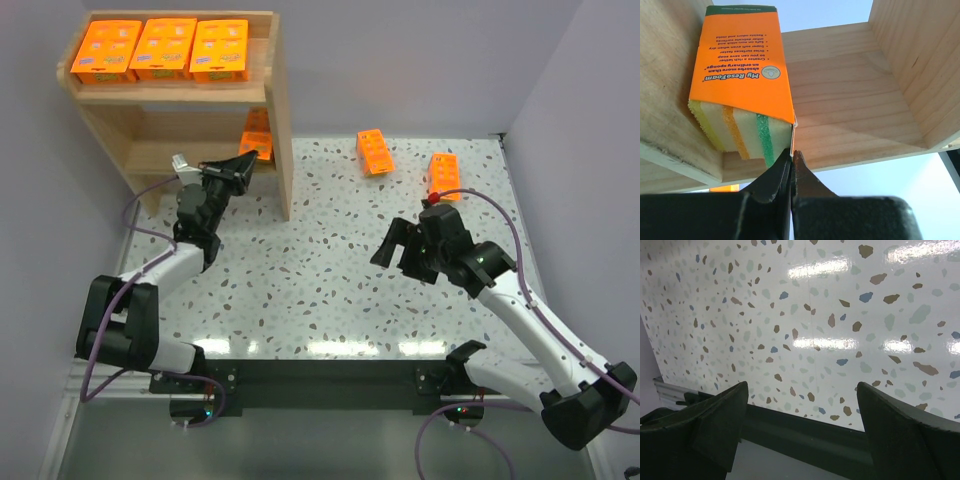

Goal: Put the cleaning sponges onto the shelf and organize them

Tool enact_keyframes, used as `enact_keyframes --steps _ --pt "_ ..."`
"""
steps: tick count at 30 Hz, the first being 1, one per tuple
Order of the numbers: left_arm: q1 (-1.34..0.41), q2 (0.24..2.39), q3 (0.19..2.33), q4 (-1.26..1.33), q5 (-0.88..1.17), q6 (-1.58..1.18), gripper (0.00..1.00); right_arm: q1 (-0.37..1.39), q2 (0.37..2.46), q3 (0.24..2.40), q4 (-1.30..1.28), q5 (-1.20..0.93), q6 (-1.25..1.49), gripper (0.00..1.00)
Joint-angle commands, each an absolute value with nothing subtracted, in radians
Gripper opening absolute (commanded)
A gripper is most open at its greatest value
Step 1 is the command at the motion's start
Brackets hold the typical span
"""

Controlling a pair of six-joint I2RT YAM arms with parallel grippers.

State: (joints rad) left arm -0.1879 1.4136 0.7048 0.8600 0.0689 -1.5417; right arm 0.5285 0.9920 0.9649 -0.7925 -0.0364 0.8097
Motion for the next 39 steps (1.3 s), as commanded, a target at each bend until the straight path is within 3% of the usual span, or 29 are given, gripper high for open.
enact_keyframes --steps 1,5,12,18,24,29,34,39 --pt "-0.216 1.405 0.695 0.896 0.057 -1.581 0.00 0.523 0.992 0.991 -0.779 -0.025 0.788 0.93" --pt "-0.232 1.370 0.660 0.873 0.026 -1.614 0.05 0.520 1.009 1.008 -0.779 -0.026 0.779 0.95" --pt "-0.232 1.332 0.653 0.862 0.023 -1.618 0.54 0.511 1.029 1.041 -0.778 -0.012 0.759 0.98" --pt "-0.230 1.218 0.638 0.792 0.021 -1.565 0.73 0.482 1.107 1.155 -0.837 0.084 0.721 0.99" --pt "-0.232 1.005 0.673 0.474 0.081 -1.310 0.80 0.340 1.299 1.333 -0.865 0.207 0.598 0.99" --pt "-0.232 0.850 0.657 0.229 0.184 -1.146 0.83 0.216 1.579 1.503 -0.836 0.378 0.476 0.99" --pt "-0.233 0.607 0.528 0.091 0.265 -1.144 0.84 0.129 1.809 1.646 -0.671 0.543 0.281 0.99" --pt "-0.232 0.447 0.468 0.003 0.258 -1.141 0.84 0.060 1.983 1.772 -0.631 0.555 0.181 0.99"
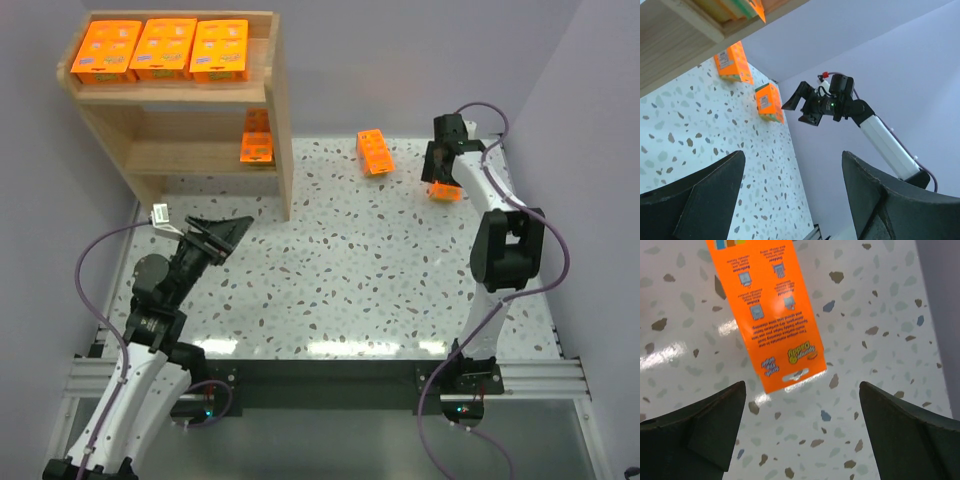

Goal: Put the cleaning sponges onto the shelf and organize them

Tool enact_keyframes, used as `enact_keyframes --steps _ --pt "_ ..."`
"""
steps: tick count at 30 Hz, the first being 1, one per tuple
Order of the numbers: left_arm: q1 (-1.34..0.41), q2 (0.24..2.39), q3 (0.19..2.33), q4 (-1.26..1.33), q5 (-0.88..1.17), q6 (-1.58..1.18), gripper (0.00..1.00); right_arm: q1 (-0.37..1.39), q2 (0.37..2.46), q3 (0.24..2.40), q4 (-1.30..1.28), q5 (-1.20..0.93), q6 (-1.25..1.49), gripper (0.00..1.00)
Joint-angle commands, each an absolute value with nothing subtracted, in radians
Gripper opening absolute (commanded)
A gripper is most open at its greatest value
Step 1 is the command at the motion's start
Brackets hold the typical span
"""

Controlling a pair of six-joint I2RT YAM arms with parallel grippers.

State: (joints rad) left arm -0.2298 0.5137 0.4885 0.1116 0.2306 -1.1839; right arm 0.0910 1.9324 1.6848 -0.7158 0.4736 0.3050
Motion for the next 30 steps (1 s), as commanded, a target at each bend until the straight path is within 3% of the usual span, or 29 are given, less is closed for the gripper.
enact_keyframes --steps 1,9,14,22,30 --pt "-0.232 0.428 0.468 -0.033 0.256 -1.135 0.84 0.051 1.997 1.772 -0.602 0.545 0.145 0.99" --pt "-0.232 0.408 0.514 -0.086 0.248 -1.100 0.83 -0.078 2.123 1.764 -0.402 0.105 0.166 0.99" --pt "-0.232 0.471 0.577 -0.080 0.264 -1.060 0.83 -0.083 2.175 1.758 -0.327 -0.040 0.175 0.99" --pt "-0.232 0.485 0.558 -0.028 0.279 -1.084 0.82 -0.084 2.142 1.735 -0.258 -0.057 0.193 0.99" --pt "-0.232 0.495 0.540 -0.015 0.299 -1.092 0.82 -0.083 2.224 1.865 -0.370 -0.003 0.204 0.99"
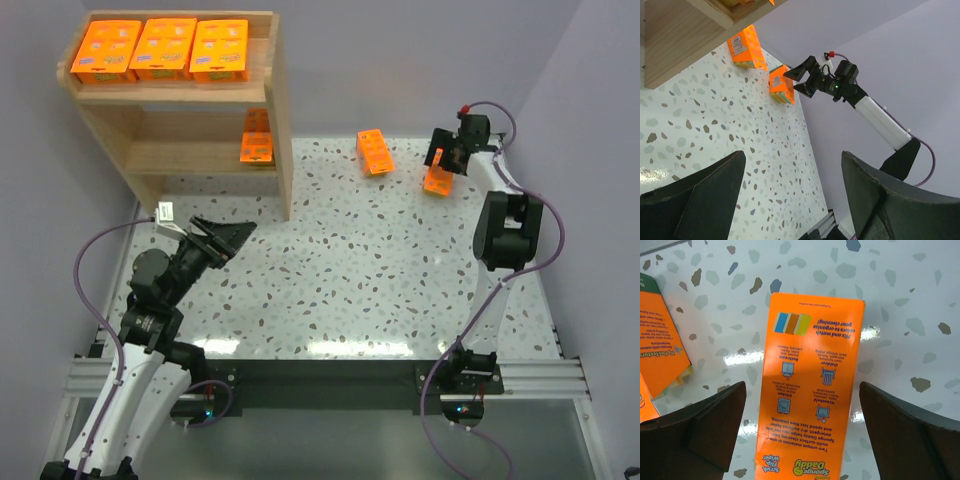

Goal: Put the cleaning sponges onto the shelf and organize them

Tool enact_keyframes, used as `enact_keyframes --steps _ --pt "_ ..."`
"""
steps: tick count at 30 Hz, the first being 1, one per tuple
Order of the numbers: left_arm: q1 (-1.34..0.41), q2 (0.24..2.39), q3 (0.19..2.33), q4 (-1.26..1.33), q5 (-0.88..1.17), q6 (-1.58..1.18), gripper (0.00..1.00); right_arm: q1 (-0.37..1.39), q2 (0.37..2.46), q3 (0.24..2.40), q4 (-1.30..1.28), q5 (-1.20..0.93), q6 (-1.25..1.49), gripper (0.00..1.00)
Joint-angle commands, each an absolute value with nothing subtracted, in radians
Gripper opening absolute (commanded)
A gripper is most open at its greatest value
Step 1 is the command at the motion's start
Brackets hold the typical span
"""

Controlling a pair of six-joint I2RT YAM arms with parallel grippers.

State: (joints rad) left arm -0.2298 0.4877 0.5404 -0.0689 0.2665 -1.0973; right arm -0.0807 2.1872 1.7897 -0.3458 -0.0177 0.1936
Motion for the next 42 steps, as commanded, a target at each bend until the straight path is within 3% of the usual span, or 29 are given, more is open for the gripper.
enact_keyframes --steps 1,9,13,16,17,19,20,22,24,31,42 --pt "-0.232 0.499 0.540 -0.015 0.299 -1.091 0.82 -0.083 2.236 1.876 -0.391 -0.003 0.206 0.99" --pt "-0.232 0.495 0.512 -0.028 0.308 -1.088 0.82 -0.081 2.330 1.994 -0.495 0.029 0.235 0.99" --pt "-0.232 0.500 0.503 -0.021 0.316 -1.085 0.81 -0.078 2.296 1.930 -0.489 0.074 0.265 0.93" --pt "-0.232 0.508 0.483 -0.021 0.330 -1.080 0.81 -0.078 2.257 1.896 -0.482 0.029 0.294 0.69" --pt "-0.232 0.514 0.477 -0.021 0.333 -1.078 0.81 -0.078 2.250 1.882 -0.485 0.006 0.299 0.51" --pt "-0.232 0.518 0.460 -0.018 0.353 -1.071 0.81 -0.075 2.218 1.858 -0.482 -0.038 0.317 0.37" --pt "-0.232 0.523 0.454 -0.020 0.359 -1.068 0.81 -0.066 2.201 1.818 -0.474 -0.049 0.322 0.24" --pt "-0.232 0.531 0.437 -0.023 0.377 -1.057 0.80 -0.054 2.140 1.746 -0.463 -0.051 0.351 0.08" --pt "-0.232 0.537 0.417 -0.021 0.399 -1.052 0.80 -0.023 2.100 1.703 -0.469 -0.045 0.376 0.00" --pt "-0.233 0.603 0.370 -0.017 0.491 -0.996 0.79 0.169 1.861 1.417 -0.515 0.040 0.586 0.00" --pt "-0.265 0.663 0.288 -0.014 0.500 -0.971 0.79 0.566 1.709 1.092 -0.469 0.185 1.125 0.00"
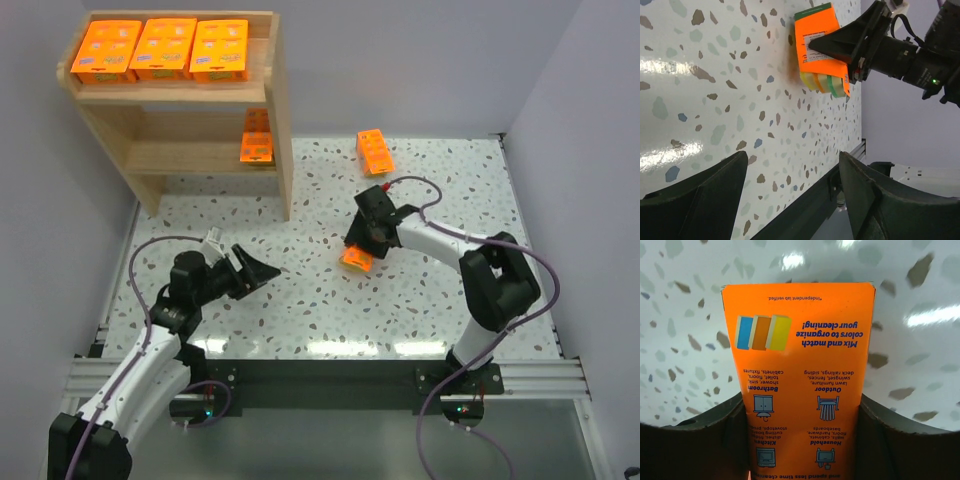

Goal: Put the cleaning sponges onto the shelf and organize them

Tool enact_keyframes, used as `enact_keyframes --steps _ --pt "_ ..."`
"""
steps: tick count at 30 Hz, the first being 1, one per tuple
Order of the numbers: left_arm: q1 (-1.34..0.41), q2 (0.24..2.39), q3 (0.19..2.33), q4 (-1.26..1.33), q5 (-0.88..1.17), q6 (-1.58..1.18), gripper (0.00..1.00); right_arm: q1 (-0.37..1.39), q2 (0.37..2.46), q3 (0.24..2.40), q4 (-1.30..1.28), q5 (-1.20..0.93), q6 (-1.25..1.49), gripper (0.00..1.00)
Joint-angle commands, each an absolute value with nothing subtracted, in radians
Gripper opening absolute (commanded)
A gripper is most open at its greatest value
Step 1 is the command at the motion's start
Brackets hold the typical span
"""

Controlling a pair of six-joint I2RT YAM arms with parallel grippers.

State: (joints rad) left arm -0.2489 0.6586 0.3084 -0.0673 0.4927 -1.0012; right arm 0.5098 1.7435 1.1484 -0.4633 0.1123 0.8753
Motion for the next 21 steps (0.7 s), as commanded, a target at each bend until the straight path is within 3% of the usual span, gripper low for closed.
enact_keyframes --steps 1,6,12,21 --pt "-0.273 0.663 0.282 -0.014 0.491 -0.989 0.79 0.609 1.719 1.086 -0.488 0.199 1.159 0.00" --pt "-0.311 0.655 0.252 0.011 0.416 -1.037 0.80 0.721 1.816 1.120 -0.561 0.235 1.345 0.00" --pt "-0.416 0.684 0.226 0.109 0.309 -1.144 0.91 0.808 1.861 1.129 -0.514 0.203 1.440 0.00" --pt "-0.595 0.954 0.265 0.365 0.186 -1.220 0.92 0.874 1.940 1.232 -0.528 0.109 1.419 0.00"
